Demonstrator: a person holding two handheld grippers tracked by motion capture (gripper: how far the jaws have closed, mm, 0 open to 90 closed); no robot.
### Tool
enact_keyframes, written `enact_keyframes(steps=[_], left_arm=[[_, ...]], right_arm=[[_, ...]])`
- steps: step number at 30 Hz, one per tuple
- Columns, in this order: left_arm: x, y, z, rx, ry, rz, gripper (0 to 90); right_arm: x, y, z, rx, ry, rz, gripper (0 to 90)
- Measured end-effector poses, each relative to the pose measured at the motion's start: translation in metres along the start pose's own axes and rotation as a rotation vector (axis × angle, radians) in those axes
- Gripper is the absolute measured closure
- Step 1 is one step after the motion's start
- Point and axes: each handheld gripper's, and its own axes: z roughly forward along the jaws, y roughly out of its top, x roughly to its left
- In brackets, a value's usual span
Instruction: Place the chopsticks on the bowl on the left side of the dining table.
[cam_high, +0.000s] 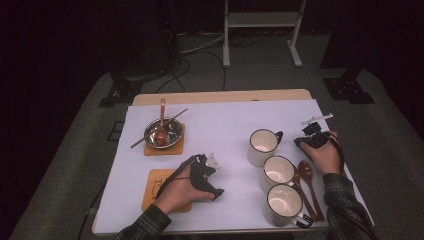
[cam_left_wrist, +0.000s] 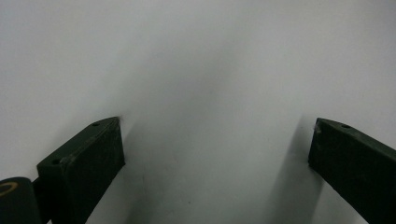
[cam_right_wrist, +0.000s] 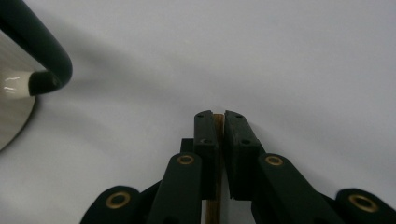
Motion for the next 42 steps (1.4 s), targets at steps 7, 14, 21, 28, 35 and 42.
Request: enact_keyframes(steps=[7,14,21,28,35,42], left_arm=[[0.000,0.000,0.000,-0.002,0.000,-0.002,2.2],[0.000,0.000,0.000,0.000,0.001,0.001,2.2],[0.000,0.000,0.000,-0.001,0.000,-0.003,2.2],[0.000,0.000,0.000,0.001,-0.001,-0.003,2.2],[0.000,0.000,0.000,0.001,-0.001,-0.003,2.2],[0.000,0.000,0.000,0.001,-0.001,-0.006,2.2]], right_arm=[[0.002,0.002,0.001,-0.007,-0.002,-0.009,80.4],[0.001,0.002,-0.010,-0.062,-0.001,-0.001,71.4],[0.000,-0.004,-0.019,-0.075,-0.006,0.004,64.9],[-0.001,-0.014,-0.032,-0.092,-0.008,0.008,64.2],[-0.001,-0.022,-0.041,-0.092,0.003,0.009,66.9],[0.000,-0.031,-0.047,-0.083,0.002,0.011,66.9]])
